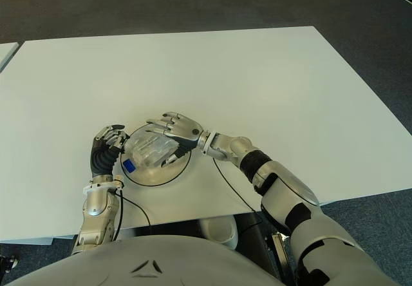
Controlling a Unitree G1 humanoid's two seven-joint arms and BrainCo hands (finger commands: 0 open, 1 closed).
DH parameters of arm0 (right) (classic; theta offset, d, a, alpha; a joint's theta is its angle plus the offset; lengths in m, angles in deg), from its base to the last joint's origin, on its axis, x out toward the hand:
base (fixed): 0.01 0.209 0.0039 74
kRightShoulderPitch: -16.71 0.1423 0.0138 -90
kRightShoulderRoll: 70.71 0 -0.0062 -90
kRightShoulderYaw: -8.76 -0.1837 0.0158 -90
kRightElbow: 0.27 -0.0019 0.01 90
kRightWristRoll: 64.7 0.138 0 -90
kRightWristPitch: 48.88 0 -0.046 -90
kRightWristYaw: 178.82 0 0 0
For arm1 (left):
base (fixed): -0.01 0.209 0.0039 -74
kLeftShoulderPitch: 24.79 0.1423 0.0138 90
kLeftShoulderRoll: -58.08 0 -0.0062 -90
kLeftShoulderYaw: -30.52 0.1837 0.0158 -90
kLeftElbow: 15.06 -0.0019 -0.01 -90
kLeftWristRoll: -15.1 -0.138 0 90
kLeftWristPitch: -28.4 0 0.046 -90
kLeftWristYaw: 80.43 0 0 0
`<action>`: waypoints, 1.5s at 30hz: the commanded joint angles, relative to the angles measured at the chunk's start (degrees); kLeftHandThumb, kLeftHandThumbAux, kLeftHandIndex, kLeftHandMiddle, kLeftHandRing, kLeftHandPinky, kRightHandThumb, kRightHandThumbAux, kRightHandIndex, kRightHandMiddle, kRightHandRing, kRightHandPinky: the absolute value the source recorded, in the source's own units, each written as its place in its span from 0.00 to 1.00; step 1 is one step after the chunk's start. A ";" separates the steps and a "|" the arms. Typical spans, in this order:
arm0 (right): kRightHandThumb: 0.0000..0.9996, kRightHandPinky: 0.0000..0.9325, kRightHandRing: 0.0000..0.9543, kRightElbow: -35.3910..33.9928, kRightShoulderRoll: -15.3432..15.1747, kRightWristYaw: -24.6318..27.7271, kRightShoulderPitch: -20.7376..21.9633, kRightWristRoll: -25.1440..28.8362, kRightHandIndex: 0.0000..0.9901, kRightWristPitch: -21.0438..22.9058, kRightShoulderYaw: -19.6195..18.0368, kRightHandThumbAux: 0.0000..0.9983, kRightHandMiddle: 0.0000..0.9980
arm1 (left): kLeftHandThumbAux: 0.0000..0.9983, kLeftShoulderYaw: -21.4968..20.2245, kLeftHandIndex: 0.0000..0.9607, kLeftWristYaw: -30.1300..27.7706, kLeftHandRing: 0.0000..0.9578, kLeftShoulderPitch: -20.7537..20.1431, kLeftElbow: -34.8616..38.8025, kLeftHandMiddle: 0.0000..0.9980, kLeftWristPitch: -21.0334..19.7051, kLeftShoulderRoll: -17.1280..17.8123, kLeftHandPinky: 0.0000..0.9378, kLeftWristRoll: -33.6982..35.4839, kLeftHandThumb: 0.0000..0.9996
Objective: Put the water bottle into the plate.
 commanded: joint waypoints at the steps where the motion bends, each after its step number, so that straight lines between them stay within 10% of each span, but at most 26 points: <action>1: 0.45 0.00 0.00 0.46 -0.81 1.58 -0.94 -1.24 0.00 -0.35 1.05 0.19 0.00 | 0.68 -0.02 0.42 -0.24 0.80 0.04 -0.95 0.58 -0.18 0.13 0.81 -0.45 0.84; 25: 0.48 0.00 0.00 -13.03 -6.24 6.32 -2.43 4.32 0.00 -1.58 -7.63 0.14 0.00 | 0.68 -0.03 0.42 -0.36 0.81 -0.20 -1.30 0.58 0.12 0.25 0.81 -0.34 0.84; 45: 0.30 0.00 0.00 -19.36 -5.54 -3.63 -8.13 10.44 0.00 -1.42 -19.41 0.22 0.00 | 0.68 -0.13 0.42 -0.33 0.80 -0.21 -0.84 0.58 -0.88 0.05 0.80 0.29 0.84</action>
